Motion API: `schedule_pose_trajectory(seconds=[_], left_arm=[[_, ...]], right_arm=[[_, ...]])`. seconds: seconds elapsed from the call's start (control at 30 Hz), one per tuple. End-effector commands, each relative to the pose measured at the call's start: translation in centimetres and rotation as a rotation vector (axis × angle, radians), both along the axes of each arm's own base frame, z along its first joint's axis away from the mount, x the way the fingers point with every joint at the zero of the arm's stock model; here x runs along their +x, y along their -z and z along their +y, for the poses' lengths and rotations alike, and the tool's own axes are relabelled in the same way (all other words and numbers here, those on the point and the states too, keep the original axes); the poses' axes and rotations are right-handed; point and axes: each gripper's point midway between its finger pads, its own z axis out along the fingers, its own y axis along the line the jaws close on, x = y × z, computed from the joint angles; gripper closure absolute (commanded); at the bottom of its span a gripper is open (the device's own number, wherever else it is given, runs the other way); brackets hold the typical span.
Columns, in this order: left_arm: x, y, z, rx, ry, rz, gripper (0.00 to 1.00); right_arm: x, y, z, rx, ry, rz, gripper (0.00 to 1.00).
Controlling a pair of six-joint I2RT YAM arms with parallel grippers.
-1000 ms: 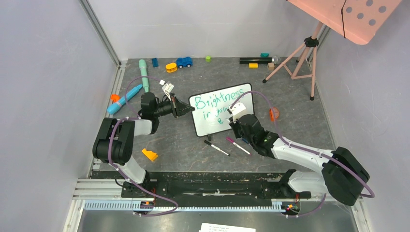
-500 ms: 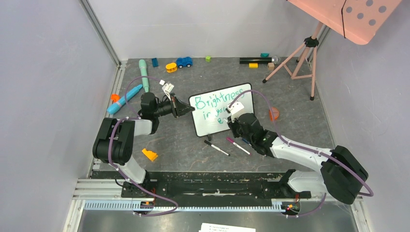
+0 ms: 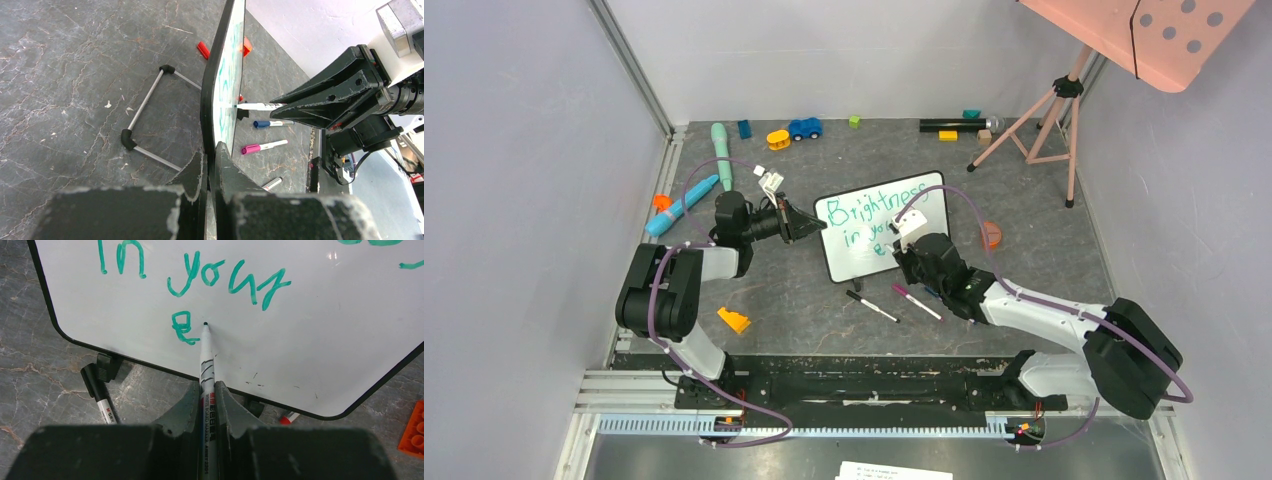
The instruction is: Write a sentence on the whiteboard
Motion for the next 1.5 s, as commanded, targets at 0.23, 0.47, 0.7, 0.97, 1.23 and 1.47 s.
schedule_pose_trajectory(seconds=[0.23, 0.47, 0.7, 0.97, 1.23, 1.47], left_arm=[[0.0, 0.0, 0.0, 0.052, 0.017, -0.131, 0.98], [0.0, 0.0, 0.0, 0.053, 0.017, -0.131, 0.98], [0.0, 0.0, 0.0, 0.054, 0.016, -0.132, 0.98], [0.0, -0.1, 0.0, 0.054, 0.015, -0.133, 0.98], [0.0, 0.0, 0.0, 0.055, 0.014, -0.133, 0.98], [0.0, 0.0, 0.0, 0.055, 0.014, -0.133, 0.98]], right_arm=[[0.2, 0.3, -1.0, -0.003, 0.054, 0.01, 1.0], [-0.2, 0.7, -1.5, -0.007, 0.058, 0.015, 1.0], [-0.1, 0.6, -1.9, -0.011, 0.073, 0.006, 1.0], [1.3, -0.8, -1.8, -0.004, 0.09, -0.015, 1.0], [2.1, -1.8, -1.0, 0.007, 0.075, -0.025, 1.0], [1.6, -1.1, -1.2, -0.004, 0.069, -0.006, 1.0]])
